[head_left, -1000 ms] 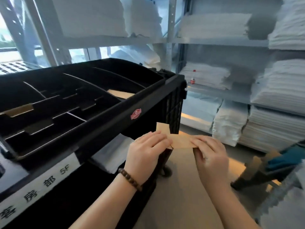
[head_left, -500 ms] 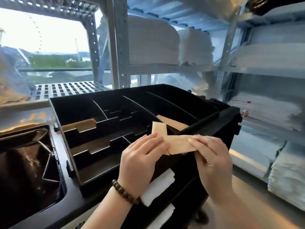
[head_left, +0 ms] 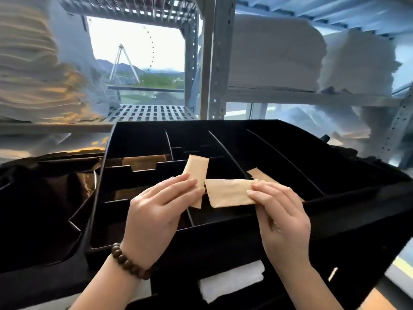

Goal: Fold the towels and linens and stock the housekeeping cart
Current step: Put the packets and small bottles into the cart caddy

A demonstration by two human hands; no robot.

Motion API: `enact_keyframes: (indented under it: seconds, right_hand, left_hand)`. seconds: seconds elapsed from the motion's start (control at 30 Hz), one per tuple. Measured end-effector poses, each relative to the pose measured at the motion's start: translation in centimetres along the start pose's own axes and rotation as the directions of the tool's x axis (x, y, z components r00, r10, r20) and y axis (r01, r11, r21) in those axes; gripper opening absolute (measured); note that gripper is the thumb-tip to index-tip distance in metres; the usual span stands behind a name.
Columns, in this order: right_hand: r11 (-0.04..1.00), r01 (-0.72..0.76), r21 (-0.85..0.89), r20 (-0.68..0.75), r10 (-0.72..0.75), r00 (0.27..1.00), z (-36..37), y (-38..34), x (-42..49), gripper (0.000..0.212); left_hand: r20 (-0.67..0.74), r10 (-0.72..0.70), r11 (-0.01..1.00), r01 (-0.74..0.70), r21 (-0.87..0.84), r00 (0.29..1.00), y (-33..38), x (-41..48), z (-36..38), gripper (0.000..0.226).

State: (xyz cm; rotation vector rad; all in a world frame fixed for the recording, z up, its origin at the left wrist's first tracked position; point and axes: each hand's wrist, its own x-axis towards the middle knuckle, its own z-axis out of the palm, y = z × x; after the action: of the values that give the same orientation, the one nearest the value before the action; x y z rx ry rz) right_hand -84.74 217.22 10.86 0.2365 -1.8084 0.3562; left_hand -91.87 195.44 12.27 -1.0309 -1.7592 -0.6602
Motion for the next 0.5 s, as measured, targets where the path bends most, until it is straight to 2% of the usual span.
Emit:
enact_keyframes:
  seconds: [0.1, 0.23, 0.33, 0.43, 0.5]
  right_hand:
    - [0.995, 0.045, 0.095, 0.038, -0.048, 0.998, 0.2, 2.9, 0.7, 0.022]
    - [0.978, 0.071, 0.194, 0.184, -0.108, 0.977, 0.7, 5.0, 1.0, 0.023]
    - [0.983, 0.071, 0.169, 0.319, -0.122, 0.940, 1.2, 5.9, 1.2, 0.022]
    - [0.991, 0.079, 0.113, 0.399, -0.118, 0.909, 2.0, 6.4, 1.9, 0.008]
    - [0.992, 0.116, 0.058, 0.455, -0.130, 0.881, 2.7, 6.3, 2.5, 0.009]
  left_hand:
    - [0.003, -0.094, 0.993, 0.094, 0.070, 0.996, 0.3, 0.6, 0.2, 0.026]
    - [-0.019, -0.194, 0.970, 0.195, 0.142, 0.981, 1.3, 0.7, 0.4, 0.024]
    - [-0.018, -0.214, 0.962, 0.214, 0.172, 0.977, 1.7, 1.1, 0.7, 0.024]
    - [0.000, -0.206, 0.955, 0.201, 0.220, 0.979, 1.5, 1.5, 0.7, 0.025]
    - [0.015, -0.202, 0.952, 0.193, 0.237, 0.979, 1.1, 1.6, 0.7, 0.025]
